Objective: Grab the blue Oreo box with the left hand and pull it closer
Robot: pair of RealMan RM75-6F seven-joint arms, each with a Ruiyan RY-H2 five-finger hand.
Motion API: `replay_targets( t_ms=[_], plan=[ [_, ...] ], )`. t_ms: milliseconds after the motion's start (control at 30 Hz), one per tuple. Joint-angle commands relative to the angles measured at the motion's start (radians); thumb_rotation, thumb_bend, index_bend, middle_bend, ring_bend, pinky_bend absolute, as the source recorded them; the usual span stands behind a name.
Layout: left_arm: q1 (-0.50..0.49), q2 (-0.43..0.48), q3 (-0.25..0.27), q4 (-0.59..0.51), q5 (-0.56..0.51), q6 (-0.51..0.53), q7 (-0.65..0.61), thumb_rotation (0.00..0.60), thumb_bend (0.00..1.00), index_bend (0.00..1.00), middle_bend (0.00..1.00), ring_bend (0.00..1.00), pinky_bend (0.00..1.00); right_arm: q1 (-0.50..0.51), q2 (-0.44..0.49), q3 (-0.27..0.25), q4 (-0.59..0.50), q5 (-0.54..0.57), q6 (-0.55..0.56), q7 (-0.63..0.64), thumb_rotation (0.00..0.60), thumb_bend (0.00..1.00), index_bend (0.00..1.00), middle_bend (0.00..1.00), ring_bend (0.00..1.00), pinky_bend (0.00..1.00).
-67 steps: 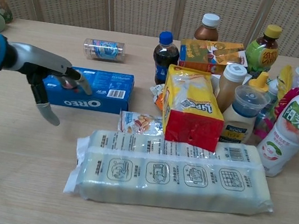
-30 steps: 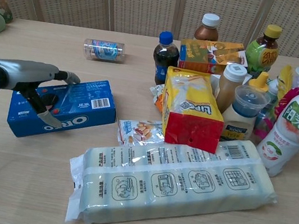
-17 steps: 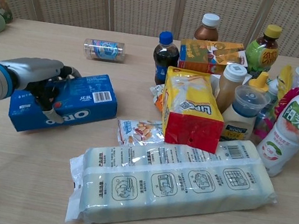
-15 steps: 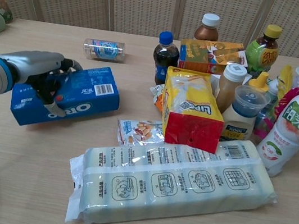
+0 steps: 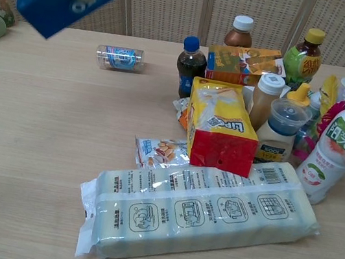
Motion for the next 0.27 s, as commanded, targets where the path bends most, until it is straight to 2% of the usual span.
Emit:
replay_targets(
  t_ms=[33, 133, 267],
  plan=[
    [-0.004, 0.088, -0.092, -0.085, -0.045, 0.009, -0.044, 0.6, 0.26, 0.48, 0.64, 0.8, 0.77, 0.008, -0.015, -0.002, 0.014, -0.005, -0.01, 0.01, 0.343, 0.15, 0.0, 0.0, 0.0, 0.0],
    [-0.004, 0.121, -0.123, -0.119, -0.075, 0.005, -0.068, 0.6, 0.25, 0.48, 0.64, 0.8, 0.76, 0.014, -0.027, -0.002, 0.026, -0.008, -0.016, 0.018, 0.338, 0.15, 0.0, 0.0, 0.0, 0.0],
    [-0.002, 0.134, -0.123, -0.138, -0.073, 0.009, -0.083, 0.6, 0.24, 0.48, 0.64, 0.8, 0.76, 0.018, -0.03, -0.001, 0.032, -0.01, -0.019, 0.02, 0.345, 0.15, 0.0, 0.0, 0.0, 0.0]
  ],
)
